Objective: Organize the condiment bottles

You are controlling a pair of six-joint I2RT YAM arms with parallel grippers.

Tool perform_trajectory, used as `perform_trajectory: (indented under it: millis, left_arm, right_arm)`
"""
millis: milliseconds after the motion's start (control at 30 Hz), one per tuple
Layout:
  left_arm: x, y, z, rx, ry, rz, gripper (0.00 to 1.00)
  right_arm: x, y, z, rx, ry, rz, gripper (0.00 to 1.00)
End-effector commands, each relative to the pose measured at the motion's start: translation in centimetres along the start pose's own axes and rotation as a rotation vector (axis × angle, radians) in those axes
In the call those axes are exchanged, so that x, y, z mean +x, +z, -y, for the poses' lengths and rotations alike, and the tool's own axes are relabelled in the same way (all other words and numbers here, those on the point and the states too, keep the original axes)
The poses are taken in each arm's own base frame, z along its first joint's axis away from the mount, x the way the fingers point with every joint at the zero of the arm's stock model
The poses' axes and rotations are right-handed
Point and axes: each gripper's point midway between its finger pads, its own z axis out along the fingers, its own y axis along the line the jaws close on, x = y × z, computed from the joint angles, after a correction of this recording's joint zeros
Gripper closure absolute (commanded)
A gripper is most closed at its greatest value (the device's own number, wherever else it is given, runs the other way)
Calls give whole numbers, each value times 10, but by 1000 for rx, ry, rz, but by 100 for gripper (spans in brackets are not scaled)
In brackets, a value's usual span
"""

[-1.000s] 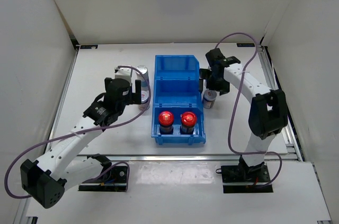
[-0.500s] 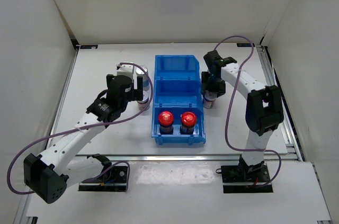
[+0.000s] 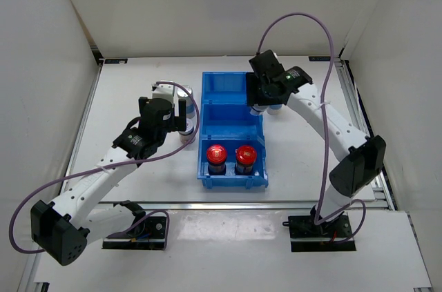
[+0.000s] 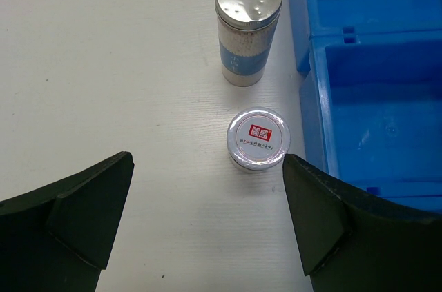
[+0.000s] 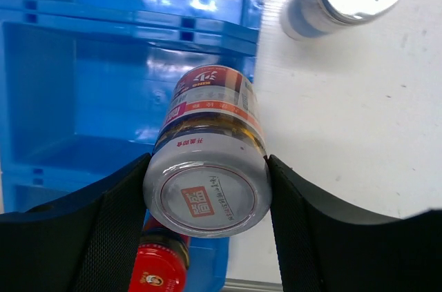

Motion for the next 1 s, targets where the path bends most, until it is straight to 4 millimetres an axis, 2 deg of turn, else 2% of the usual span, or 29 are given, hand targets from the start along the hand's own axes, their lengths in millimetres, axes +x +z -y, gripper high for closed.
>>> perform_trajectory:
  millis: [0, 200, 233, 300, 400, 467, 533, 600, 633, 667, 733, 767, 833, 933, 967]
  left_arm:
    - [-21, -7, -1, 2, -34, 58, 0]
    - [-21, -7, -1, 2, -34, 58, 0]
    - [-21, -7, -1, 2, -34, 58, 0]
    - [-21, -7, 2, 15, -33, 56, 0]
    - [-23, -9, 3, 27, -37, 62, 0]
    - [-22, -9, 4, 36, -37, 60, 0]
    - [-20, -7, 8, 53, -32, 49, 0]
    - [-14, -2, 12, 60, -22, 27, 0]
    - [-18, -3, 14, 70, -26, 33, 0]
    - [-12, -1, 16, 76, -15, 10, 0]
    - [-13, 0, 20, 91, -24, 7, 0]
    - [-13, -1, 24, 114, -23, 2, 0]
    - [-9, 0, 31, 148, -28, -15, 0]
    - [5, 7, 47, 211, -8, -76, 0]
    - [7, 9, 47, 209, -4, -86, 0]
  right_arm:
    - [-13, 9, -17, -38, -3, 25, 94]
    - [16, 51, -37, -74, 6, -113, 96]
    - [16, 60, -42, -89, 8, -113, 96]
    - [30, 74, -45, -97, 2, -156, 96]
    - [42, 90, -46, -80, 3, -192, 96]
    - [49, 96, -45, -69, 8, -215, 88]
    - [55, 100, -45, -60, 15, -233, 84]
    - [59, 101, -44, -55, 22, -241, 62]
    - [59, 101, -44, -55, 22, -241, 35]
    - [59, 101, -44, -55, 22, -241, 25]
    - [53, 94, -44, -64, 27, -222, 9]
    - [46, 86, -42, -61, 29, -201, 1]
    - [29, 72, -42, -64, 38, -156, 1]
    - [7, 42, -38, -79, 41, -88, 1]
    - [2, 26, -35, -92, 38, -60, 1]
